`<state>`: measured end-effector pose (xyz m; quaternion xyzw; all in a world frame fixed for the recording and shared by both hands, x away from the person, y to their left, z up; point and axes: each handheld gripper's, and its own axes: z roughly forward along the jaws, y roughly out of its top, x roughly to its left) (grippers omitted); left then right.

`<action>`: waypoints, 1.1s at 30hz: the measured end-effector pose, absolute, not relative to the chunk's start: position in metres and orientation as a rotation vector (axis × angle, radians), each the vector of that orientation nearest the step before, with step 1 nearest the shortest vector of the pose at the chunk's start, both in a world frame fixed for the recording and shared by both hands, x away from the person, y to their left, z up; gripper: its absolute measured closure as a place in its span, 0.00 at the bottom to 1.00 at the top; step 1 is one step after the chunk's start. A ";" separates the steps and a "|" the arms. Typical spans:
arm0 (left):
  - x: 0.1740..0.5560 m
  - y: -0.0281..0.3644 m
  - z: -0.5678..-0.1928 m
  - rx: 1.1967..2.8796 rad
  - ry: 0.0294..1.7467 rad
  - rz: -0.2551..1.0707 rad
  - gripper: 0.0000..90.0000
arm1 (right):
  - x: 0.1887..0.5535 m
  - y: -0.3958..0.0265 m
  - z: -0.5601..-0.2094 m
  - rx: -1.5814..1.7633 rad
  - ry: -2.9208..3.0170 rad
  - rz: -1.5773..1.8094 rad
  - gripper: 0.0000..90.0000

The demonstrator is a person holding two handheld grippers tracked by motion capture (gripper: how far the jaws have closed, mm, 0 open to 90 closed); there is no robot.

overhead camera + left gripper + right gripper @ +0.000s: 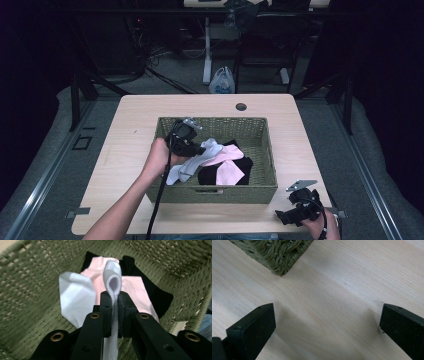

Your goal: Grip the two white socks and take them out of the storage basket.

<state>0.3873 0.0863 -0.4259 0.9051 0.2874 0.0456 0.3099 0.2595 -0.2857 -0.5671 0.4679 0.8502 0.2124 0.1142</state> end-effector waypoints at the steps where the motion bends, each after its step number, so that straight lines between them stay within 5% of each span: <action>1: 0.388 0.087 -0.423 2.390 0.760 0.126 0.93 | 0.260 -0.286 -0.567 1.371 2.493 0.624 0.00; 33: 0.401 0.122 -0.368 2.379 0.841 0.231 0.93 | 0.260 -0.286 -0.567 1.373 2.491 0.624 0.00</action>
